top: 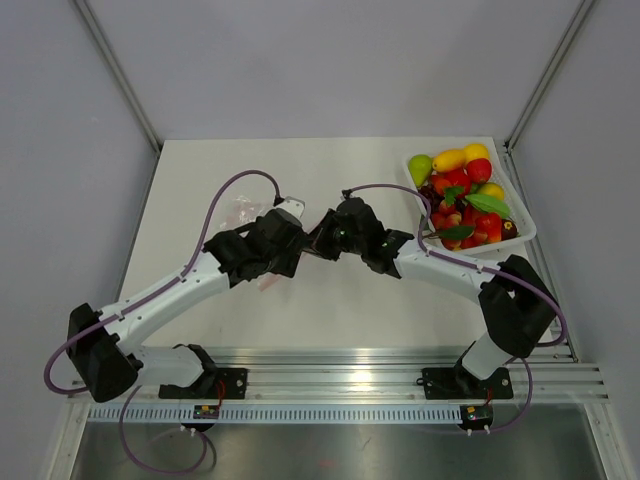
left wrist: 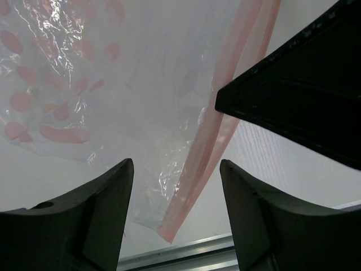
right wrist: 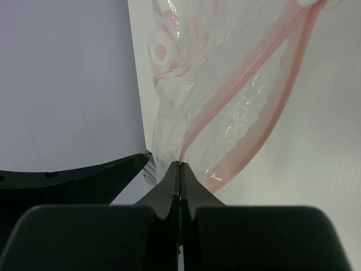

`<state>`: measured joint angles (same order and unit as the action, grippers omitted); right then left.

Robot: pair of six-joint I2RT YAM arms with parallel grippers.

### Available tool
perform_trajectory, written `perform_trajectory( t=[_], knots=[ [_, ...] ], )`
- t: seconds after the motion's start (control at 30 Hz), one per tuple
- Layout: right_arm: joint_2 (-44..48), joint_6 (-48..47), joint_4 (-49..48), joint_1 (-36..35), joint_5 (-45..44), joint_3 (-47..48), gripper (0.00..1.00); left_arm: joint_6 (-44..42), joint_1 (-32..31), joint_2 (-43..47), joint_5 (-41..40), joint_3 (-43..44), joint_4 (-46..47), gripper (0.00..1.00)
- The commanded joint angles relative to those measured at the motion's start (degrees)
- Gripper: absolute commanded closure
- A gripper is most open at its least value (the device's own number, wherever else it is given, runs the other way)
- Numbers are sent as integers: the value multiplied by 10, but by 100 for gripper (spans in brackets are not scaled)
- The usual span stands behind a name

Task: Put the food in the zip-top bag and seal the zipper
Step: Pick up the zipper food storage bag at the center of the board, then open the zipper of the food storage bag.

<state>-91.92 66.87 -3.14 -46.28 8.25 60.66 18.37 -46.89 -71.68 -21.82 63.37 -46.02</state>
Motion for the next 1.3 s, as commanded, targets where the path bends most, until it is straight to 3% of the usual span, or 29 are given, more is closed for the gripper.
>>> perform_trajectory(
  t=[0.0, 0.33, 0.43, 0.47, 0.53, 0.57, 0.6, 0.73, 0.93, 1.07, 1.27],
  knots=[
    [29, -3, -5, -10, 12, -1, 100, -6, -5, -16, -34, 33, 33, 35],
    [54, -1, 7, -17, 12, -15, 100, -10, -5, -45, -76, 43, 38, 54],
    [70, -12, 5, -19, 14, -30, 100, -4, -5, -45, -92, 53, 34, 80],
    [77, -14, 6, -20, 12, -36, 97, -1, -5, -45, -91, 56, 29, 99],
    [106, -20, 15, -20, -1, -58, 86, 0, -5, -43, -84, 63, 24, 100],
    [118, -24, 23, -20, -9, -63, 71, 1, -5, -42, -78, 68, 22, 100],
    [132, -29, 29, -20, -30, -67, 66, 3, -4, -37, -71, 71, 19, 100],
    [209, -48, 102, -21, -75, -93, 50, 15, 2, -29, -11, 90, 11, 100],
    [235, -47, 122, -21, -111, -111, 24, 55, 6, -41, 48, 139, -31, 100],
    [203, -61, 113, -24, -106, -81, 21, 71, 6, -43, 66, 157, -48, 100],
    [158, -79, 100, -24, -103, -36, 24, 69, 6, -46, 80, 156, -59, 100]
  ],
)
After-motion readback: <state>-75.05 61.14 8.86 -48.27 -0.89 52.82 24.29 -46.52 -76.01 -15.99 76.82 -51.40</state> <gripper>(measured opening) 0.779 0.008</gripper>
